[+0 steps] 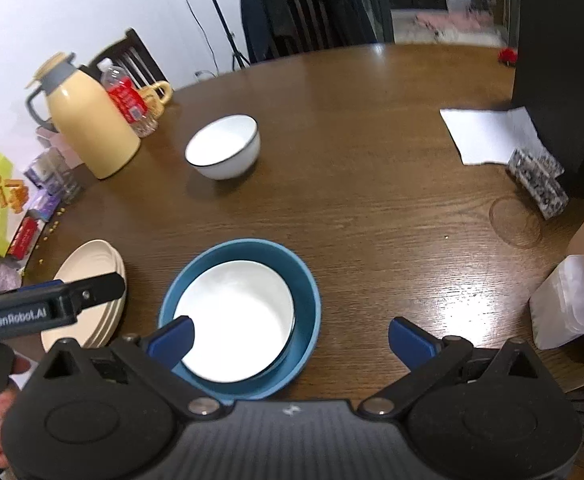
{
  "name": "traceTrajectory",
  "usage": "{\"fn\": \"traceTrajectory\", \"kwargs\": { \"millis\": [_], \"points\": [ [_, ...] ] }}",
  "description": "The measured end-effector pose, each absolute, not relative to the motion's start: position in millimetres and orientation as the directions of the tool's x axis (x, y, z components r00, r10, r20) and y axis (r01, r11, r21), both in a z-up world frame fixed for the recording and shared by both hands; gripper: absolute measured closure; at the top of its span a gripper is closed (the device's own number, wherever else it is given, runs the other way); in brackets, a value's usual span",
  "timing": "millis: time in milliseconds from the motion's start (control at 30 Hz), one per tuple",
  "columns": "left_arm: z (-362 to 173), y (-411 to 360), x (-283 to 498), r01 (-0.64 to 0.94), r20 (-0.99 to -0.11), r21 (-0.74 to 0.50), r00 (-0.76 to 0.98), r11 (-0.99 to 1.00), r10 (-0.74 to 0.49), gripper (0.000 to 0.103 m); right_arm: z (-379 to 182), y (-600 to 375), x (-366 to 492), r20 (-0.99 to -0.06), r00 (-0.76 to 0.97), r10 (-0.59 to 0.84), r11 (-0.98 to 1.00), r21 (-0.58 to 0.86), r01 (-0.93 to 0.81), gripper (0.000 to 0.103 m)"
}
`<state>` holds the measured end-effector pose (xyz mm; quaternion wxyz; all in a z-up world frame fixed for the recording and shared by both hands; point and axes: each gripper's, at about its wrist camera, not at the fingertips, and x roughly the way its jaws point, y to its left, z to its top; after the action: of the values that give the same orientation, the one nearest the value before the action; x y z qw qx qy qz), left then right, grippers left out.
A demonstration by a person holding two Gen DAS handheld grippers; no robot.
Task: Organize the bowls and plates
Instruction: 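Pull both grippers back and move them toward the small white bowl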
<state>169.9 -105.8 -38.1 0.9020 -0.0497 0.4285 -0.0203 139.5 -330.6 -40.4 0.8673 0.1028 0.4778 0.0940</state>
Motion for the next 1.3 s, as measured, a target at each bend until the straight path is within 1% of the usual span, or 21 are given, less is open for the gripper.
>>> {"fn": "traceTrajectory", "kwargs": {
  "millis": [233,333,433,533,600,700,800,900,1000,1167,1300],
  "points": [
    [-34.0,-104.0,132.3,-0.013,-0.686,-0.072,0.727,0.997,-0.040,0.000,-28.0,-322.2,99.5,-0.742,0.628,0.233,0.972,0.201,-0.123,0.000],
    [-30.5,-102.3,121.3,-0.011,-0.665,-0.091,0.745,0.996,-0.053,0.000,-20.0,-320.7,89.3,-0.719,0.656,0.230,0.973,0.188,-0.134,0.000],
    [-25.1,-98.6,113.2,-0.009,-0.646,-0.119,0.760,0.993,-0.071,0.000,-17.0,-319.4,82.1,-0.715,0.663,0.222,0.975,0.185,-0.126,0.000],
    [-18.2,-99.0,104.7,0.002,-0.628,-0.120,0.774,0.993,-0.078,0.000,-17.3,-319.2,75.8,-0.721,0.660,0.213,0.976,0.185,-0.113,0.000],
    [-14.8,-100.9,99.8,0.010,-0.622,-0.104,0.780,0.994,-0.073,0.000,-16.9,-318.7,71.3,-0.726,0.655,0.208,0.977,0.190,-0.099,0.000],
    [-10.4,-107.0,91.7,0.006,-0.620,-0.047,0.784,0.999,-0.034,0.000,-15.0,-319.6,64.2,-0.721,0.655,0.226,0.971,0.217,-0.096,0.001],
    [-6.8,-108.3,83.0,0.012,-0.609,-0.041,0.793,0.999,-0.035,0.000,-13.2,-319.6,57.4,-0.713,0.656,0.248,0.966,0.235,-0.109,0.001],
    [-4.5,-110.8,76.6,0.001,-0.603,-0.016,0.798,1.000,-0.010,0.000,-12.0,-318.6,51.2,-0.711,0.652,0.265,0.961,0.249,-0.119,0.001],
    [-3.0,-108.9,71.2,-0.014,-0.600,-0.015,0.800,1.000,0.002,0.000,-10.5,-318.6,46.3,-0.707,0.650,0.280,0.956,0.263,-0.126,0.001],
    [0.3,-104.9,66.2,-0.037,-0.596,-0.015,0.803,0.999,0.020,0.000,-8.0,-317.3,42.7,-0.714,0.653,0.254,0.964,0.242,-0.111,0.001],
    [4.3,-100.7,66.3,-0.047,-0.601,-0.022,0.799,0.999,0.024,0.000,-6.5,-318.9,45.1,-0.713,0.652,0.259,0.961,0.257,-0.101,0.001]
  ]
}}
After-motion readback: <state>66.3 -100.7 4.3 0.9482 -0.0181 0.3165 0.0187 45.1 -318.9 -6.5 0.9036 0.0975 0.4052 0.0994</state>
